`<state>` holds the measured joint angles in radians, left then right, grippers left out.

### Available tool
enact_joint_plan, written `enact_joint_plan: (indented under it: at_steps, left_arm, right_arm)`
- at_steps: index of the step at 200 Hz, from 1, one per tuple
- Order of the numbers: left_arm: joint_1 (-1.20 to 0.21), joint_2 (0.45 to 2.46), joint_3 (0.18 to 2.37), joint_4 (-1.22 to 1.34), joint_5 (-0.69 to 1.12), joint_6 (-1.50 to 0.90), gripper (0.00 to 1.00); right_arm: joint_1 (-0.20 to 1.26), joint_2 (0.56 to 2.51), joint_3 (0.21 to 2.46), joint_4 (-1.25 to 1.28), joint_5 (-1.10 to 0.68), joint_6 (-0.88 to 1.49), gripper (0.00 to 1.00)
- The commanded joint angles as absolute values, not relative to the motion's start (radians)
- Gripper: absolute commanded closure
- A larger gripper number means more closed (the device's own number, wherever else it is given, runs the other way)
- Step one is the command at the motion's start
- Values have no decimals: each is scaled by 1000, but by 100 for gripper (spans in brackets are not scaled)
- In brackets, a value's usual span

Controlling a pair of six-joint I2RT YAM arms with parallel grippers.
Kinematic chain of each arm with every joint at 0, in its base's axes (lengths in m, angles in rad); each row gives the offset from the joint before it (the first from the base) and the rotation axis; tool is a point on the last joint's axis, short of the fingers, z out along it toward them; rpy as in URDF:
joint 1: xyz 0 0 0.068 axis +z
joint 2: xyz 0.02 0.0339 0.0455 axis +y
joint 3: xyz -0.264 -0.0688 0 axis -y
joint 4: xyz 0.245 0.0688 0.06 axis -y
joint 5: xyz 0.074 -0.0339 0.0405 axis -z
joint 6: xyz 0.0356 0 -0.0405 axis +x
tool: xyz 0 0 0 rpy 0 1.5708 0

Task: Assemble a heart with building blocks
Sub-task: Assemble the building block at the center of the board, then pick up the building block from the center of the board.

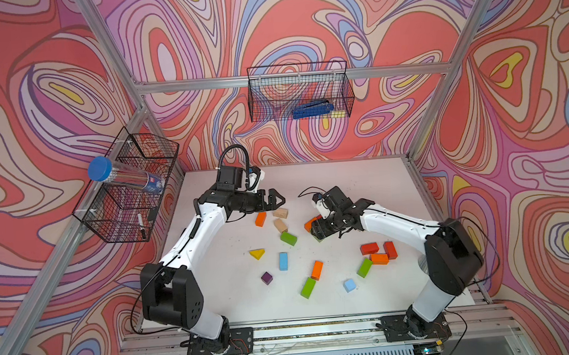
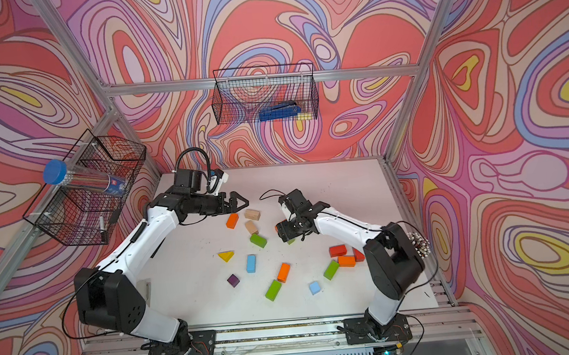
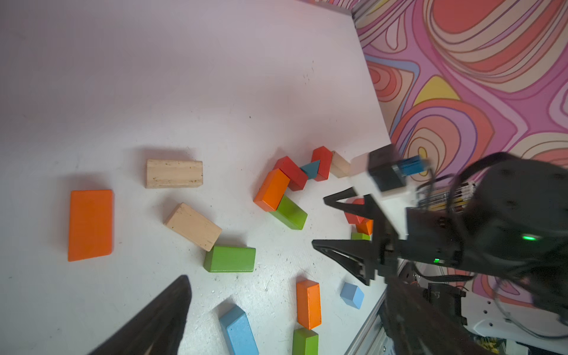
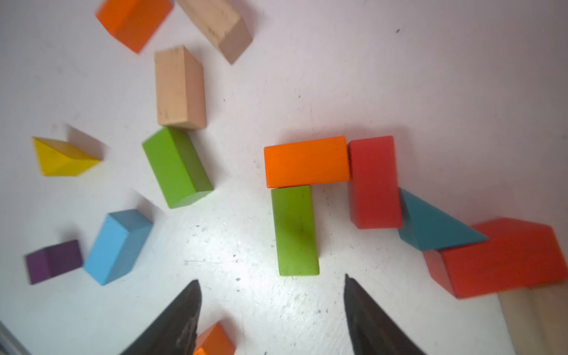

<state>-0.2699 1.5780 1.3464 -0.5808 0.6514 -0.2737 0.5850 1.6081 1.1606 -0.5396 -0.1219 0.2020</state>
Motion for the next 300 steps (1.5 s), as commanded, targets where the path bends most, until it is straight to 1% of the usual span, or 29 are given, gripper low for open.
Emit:
enact_joint_plan:
  at_steps: [1,18,40,78,106,145,160,170,209,255,275,300]
  left_arm:
    - [-313,1626,1358,-615,624,-278,3]
    - [-340,1662,1360,-625,575,-306,3]
    - [-354,1702,1368,-679,434,-341,5]
    - [-353,1766,1402,-773,283,-354,7]
    - [-354,1848,1506,-850,156,-286,7]
    - [-353,1989,1650,-883,188,-245,6]
    - [-355,2028,1682,-855,211,-211,1]
    - [-356,2055,1702,-835,237,-165,0]
    - [-358,2137,1788,-823,228,-68,0]
    - [-376,2235,1860,-827,165,-10,0]
    - [-385,2265,1875,-828,145,-3,2]
    - [-393,2290,1884,-821,123,-19,10]
  right_arm:
    - [548,1506,1090,-526,-123,300,17]
    - [510,1432,1044,-531,-126,329,16]
    - [486,1364,1014,-559,-112,344,16]
    - [485,1338,1011,-598,-98,384,16]
    - [485,1324,1006,-591,-91,389,16]
    - [485,1305,994,-595,-82,386,16]
    - [486,1297,990,-597,-85,384,16]
    - [486,1292,989,-596,-86,379,16]
    - [485,1278,984,-605,-80,371,16]
    - [485,1276,980,-598,-85,369,17]
    - [485,1268,976,-594,-79,367,17]
    - [486,1265,976,-593,-78,364,16]
